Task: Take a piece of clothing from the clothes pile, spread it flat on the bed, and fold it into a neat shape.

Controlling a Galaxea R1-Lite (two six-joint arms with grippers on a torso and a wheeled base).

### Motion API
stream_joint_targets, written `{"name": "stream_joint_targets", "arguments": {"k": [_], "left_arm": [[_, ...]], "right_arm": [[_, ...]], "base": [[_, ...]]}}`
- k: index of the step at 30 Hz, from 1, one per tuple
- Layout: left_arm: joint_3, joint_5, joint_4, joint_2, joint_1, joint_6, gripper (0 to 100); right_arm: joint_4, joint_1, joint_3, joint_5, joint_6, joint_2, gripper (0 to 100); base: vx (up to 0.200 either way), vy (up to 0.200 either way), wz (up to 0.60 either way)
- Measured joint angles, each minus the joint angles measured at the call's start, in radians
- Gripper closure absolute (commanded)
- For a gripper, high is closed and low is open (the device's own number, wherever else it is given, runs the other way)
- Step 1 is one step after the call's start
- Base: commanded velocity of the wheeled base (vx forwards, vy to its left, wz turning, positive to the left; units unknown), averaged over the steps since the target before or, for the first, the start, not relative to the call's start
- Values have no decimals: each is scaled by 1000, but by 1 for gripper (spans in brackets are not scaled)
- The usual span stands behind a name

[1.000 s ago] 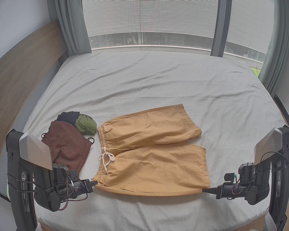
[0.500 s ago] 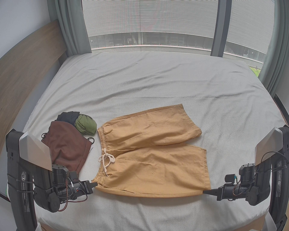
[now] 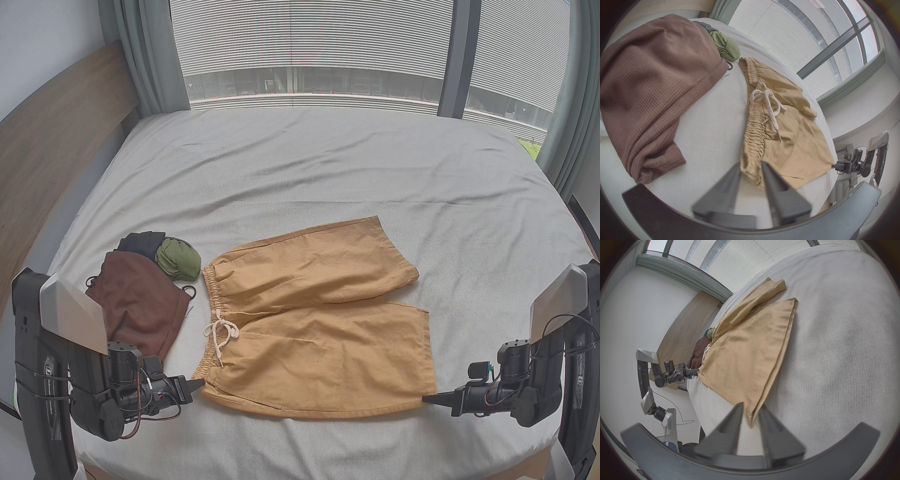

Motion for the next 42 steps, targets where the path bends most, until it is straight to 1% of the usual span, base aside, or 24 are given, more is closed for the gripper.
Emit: {"name": "stream_joint_targets", "arguments": {"k": [6, 11, 14, 16, 19, 23, 29, 42], "left_arm": [[-14, 6, -1, -10, 1, -6, 0], [-20, 6, -2, -36, 3, -19, 0], [-28, 7, -3, -52, 1, -30, 0], [-34, 8, -3, -63, 0, -40, 0], [-46, 12, -3, -76, -2, -52, 0], [-59, 17, -4, -86, -3, -61, 0], [-73, 21, -4, -91, -4, -68, 0], [-79, 21, -4, -82, -13, -70, 0]], "right_arm": [[0, -21, -16, 0, 0, -15, 0], [0, -53, -79, 2, 23, -43, 0], [0, -67, -149, 3, 79, -62, 0], [1, -74, -203, 3, 153, -76, 0], [5, -80, -301, 4, 241, -90, 0], [59, -84, -433, 3, 284, -93, 0], [161, -89, -599, -3, 313, -64, 0], [169, -106, -749, -10, 316, 21, 0]], "base": [[0, 0, 0], [0, 0, 0], [0, 0, 0], [0, 0, 0], [0, 0, 0], [0, 0, 0], [0, 0, 0], [0, 0, 0]]}}
